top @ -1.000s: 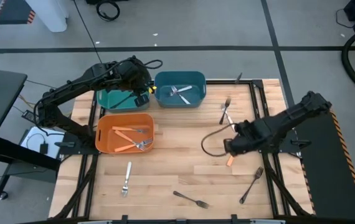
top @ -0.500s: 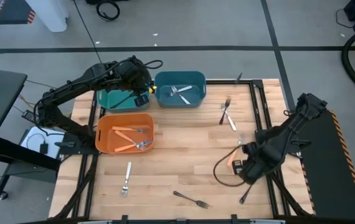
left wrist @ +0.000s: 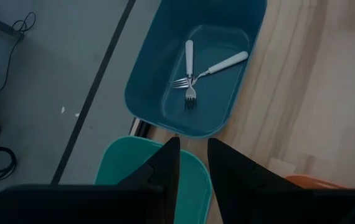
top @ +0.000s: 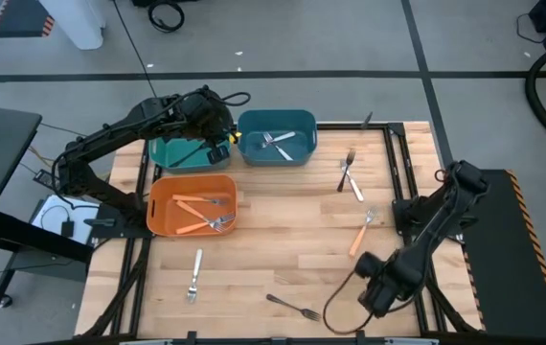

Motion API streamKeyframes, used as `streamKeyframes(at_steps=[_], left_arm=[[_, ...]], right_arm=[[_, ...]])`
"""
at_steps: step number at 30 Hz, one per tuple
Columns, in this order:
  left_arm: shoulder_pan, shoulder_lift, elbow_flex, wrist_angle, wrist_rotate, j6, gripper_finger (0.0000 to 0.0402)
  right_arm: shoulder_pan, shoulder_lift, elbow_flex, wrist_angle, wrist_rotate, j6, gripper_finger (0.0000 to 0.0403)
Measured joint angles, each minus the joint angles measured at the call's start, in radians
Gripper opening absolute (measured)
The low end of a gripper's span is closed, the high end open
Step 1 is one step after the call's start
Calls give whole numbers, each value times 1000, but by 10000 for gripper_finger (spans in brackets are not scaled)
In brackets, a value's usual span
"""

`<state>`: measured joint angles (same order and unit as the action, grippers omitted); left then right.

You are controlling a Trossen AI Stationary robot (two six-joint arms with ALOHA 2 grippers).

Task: Sort silverware by color (type)
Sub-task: Put the black fork into the green bin

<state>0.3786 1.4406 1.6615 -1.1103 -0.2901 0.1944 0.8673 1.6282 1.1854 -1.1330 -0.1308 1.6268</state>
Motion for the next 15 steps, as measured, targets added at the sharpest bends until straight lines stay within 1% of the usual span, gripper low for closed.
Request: streamKeyframes(at_steps=[5,8,11,15], left_arm=[[-1,0,0,0,0,-12,91],[-2,0,0,0,1,-50,91],[-2,0,0,1,1,-71,91],[-2,0,0,28,1,-113,91]], right_arm=[[41,55,0,-47,18,-501,109],[82,86,-1,-74,74,-744,109],[125,109,-32,-57,126,-858,109],[175,117,-83,-4,140,-948,104]])
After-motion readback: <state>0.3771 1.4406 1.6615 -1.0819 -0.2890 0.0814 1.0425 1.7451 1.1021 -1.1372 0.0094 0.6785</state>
